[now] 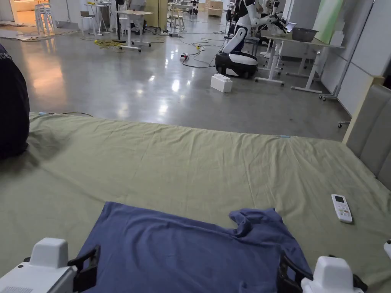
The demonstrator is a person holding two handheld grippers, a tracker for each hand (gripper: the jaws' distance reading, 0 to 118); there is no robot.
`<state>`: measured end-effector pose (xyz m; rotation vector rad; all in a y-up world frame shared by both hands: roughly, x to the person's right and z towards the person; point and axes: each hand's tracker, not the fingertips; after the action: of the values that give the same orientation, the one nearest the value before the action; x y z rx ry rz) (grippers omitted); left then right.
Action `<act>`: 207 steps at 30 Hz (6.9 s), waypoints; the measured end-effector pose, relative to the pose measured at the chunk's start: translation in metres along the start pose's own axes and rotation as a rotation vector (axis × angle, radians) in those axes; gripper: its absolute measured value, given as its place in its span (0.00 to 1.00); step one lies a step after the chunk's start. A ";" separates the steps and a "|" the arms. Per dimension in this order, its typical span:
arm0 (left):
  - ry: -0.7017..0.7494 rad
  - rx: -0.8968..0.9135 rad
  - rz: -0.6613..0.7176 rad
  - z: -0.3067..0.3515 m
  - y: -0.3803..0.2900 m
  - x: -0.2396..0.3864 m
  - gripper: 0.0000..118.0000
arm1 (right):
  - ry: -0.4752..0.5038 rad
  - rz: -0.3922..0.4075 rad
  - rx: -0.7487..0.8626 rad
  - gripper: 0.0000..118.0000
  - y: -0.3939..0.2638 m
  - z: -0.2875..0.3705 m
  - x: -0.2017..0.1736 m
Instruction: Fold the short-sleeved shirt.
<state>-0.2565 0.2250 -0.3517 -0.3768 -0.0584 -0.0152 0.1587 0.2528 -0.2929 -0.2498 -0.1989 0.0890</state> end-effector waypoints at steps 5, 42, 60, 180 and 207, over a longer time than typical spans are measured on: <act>0.050 0.170 0.013 0.011 0.023 0.029 0.33 | 0.039 -0.029 0.140 0.59 0.019 -0.003 -0.022; -0.065 -0.542 0.113 -0.356 0.044 -0.071 0.56 | 0.045 0.043 -0.071 0.00 -0.020 -0.126 -0.034; -0.049 -0.591 -0.162 -0.392 0.015 -0.013 0.06 | -0.036 -0.035 -0.321 0.01 -0.044 -0.193 0.016; 0.012 0.082 0.004 -0.021 0.175 -0.078 0.04 | 0.012 0.183 0.064 0.01 0.160 -0.045 0.064; -0.012 -0.536 -0.013 0.011 -0.080 -0.106 0.04 | 0.123 0.254 -0.639 0.01 -0.095 0.013 0.058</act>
<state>-0.3653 0.1549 -0.3180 -0.9122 -0.0684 -0.0419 0.2182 0.1708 -0.2456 -0.9156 -0.0667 0.2612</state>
